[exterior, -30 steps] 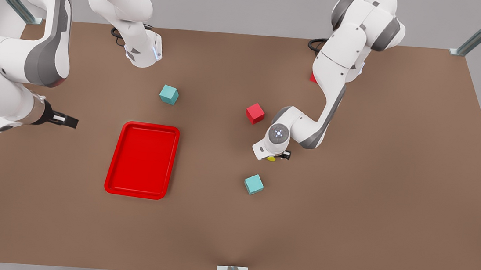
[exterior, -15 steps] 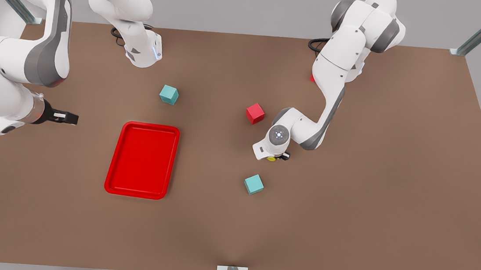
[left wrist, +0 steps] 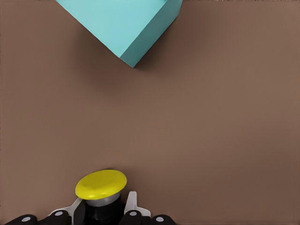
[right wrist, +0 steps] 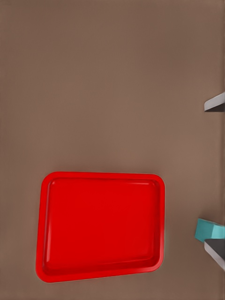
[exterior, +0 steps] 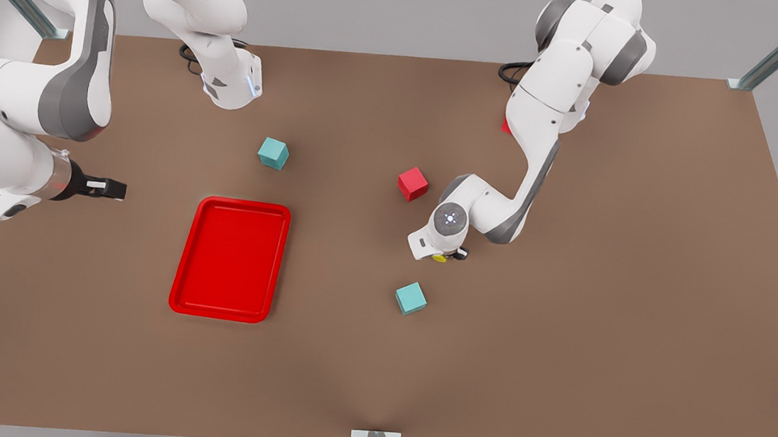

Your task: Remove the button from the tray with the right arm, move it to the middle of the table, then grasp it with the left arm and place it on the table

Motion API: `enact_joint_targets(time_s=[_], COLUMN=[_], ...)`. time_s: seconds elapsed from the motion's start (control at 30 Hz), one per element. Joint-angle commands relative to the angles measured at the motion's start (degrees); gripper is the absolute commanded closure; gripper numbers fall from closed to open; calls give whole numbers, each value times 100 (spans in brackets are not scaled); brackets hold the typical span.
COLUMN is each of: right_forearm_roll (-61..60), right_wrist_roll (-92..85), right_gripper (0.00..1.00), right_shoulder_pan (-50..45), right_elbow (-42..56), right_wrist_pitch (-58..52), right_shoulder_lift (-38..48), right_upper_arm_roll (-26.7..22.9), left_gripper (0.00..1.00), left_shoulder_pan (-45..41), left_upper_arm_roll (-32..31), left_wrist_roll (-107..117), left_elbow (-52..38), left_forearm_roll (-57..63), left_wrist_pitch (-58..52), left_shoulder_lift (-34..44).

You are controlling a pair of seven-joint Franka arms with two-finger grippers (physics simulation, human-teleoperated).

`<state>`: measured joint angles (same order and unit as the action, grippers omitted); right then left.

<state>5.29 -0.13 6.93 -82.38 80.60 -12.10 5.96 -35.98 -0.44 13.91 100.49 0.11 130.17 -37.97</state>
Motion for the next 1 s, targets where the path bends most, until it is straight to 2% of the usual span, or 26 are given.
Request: enact_joint_targets(time_s=[0.0, 0.07, 0.17, 0.3, 0.4, 0.5, 0.57, 0.67, 0.97], right_forearm_roll=[-2, -2, -2, -2, -2, -2, -2, -2, 7], right_wrist_roll=[-233, -233, -233, -233, -233, -233, -233, -233, -233], right_gripper=[0, 0, 0, 0, 0, 0, 0, 0, 0], right_shoulder_pan=[-7, -7, 1, 1, 1, 1, 1, 1, 1], right_elbow=[3, 3, 3, 3, 3, 3, 3, 3, 11], right_wrist_pitch=[-9, -9, -9, -9, -9, -9, -9, -9, -9], right_shoulder_lift=[6, 6, 6, 6, 6, 6, 6, 6, 6], right_upper_arm_roll=[1, 1, -7, 1, -7, 1, -7, -7, -8], left_gripper=[60, 60, 60, 60, 60, 60, 60, 60, 60], left_shoulder_pan=[3, 3, -15, -6, -24, -15, -41, -155, -164], left_upper_arm_roll=[8, 35, 87, 131, 255, 545, 545, 545, 545], left_wrist_roll=[85, 981, 3483, 10094, 13206, 14525, 15263, 16064, 17066], left_elbow=[-152, -407, -706, -1005, -1233, -1577, -1559, -1541, -1471], left_forearm_roll=[-99, -99, -2, 2441, 3759, 4295, 4857, 5166, 6150], left_wrist_pitch=[-299, -502, -458, -528, -1705, -3340, -3955, -4378, -4334], left_shoulder_lift=[9, 27, 27, 18, 9, -9, -52, -193, -1133])
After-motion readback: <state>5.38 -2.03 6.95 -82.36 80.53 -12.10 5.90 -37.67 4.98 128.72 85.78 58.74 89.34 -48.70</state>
